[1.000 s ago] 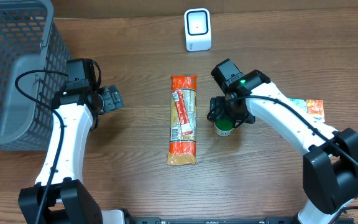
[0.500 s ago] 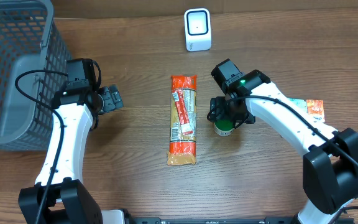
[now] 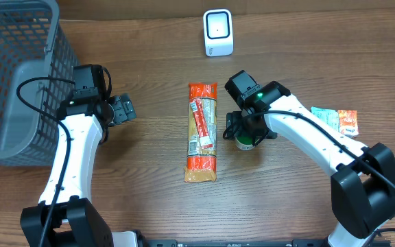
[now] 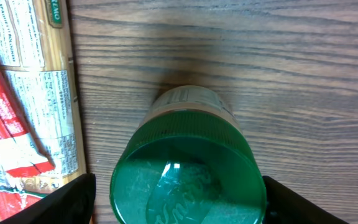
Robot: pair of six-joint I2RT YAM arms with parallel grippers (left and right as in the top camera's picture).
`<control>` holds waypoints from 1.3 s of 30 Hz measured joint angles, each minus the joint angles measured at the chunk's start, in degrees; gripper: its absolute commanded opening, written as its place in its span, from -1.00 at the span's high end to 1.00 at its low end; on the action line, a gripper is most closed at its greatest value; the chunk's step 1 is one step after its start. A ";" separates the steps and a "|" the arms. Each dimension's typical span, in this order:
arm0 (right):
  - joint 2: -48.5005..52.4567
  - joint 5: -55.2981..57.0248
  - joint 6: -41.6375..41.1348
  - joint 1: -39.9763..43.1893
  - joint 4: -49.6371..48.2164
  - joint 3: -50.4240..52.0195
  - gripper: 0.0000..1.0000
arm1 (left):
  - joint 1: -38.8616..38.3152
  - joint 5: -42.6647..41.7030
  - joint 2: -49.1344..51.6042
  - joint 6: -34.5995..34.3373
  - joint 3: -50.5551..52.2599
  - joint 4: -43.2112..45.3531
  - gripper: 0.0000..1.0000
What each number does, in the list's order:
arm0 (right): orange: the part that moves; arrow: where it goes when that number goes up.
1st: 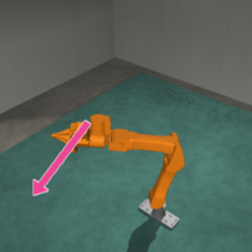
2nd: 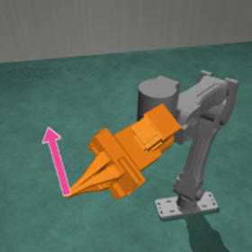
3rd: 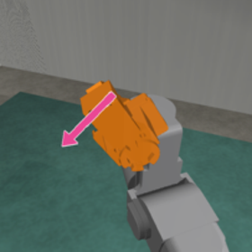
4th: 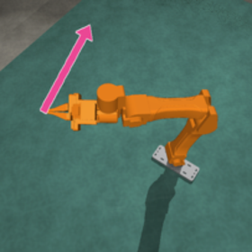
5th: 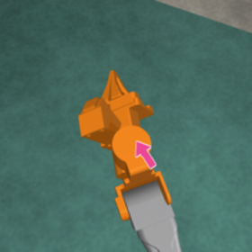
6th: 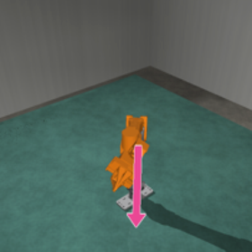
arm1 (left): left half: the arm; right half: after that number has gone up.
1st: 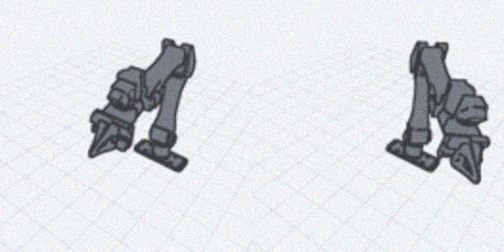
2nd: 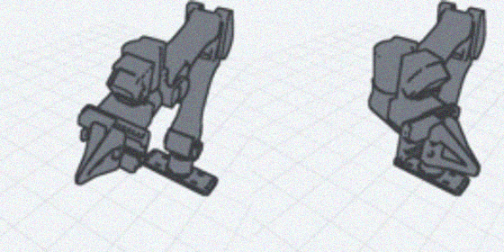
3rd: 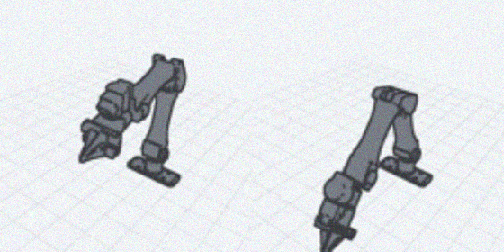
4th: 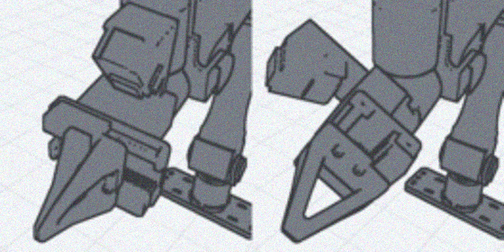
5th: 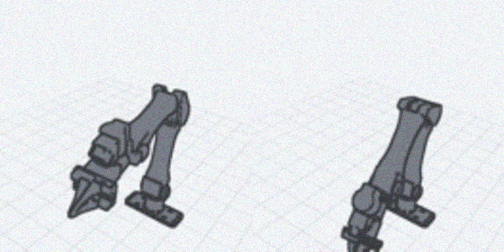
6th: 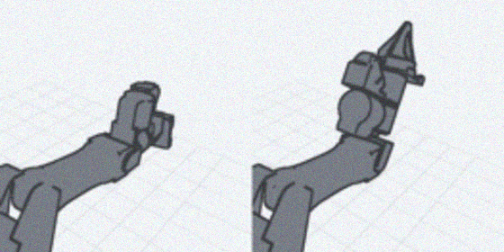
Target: Scan the item barcode
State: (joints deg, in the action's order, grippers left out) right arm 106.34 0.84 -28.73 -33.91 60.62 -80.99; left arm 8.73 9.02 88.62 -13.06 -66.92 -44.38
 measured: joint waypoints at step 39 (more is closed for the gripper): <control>0.00 12.46 1.77 0.00 2.38 0.02 -0.75 | 0.00 0.00 0.00 0.00 0.00 0.00 -1.00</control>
State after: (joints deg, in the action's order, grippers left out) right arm 106.34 13.30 -26.96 -33.91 63.00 -80.97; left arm 8.73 9.02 88.62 -13.06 -66.92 -44.38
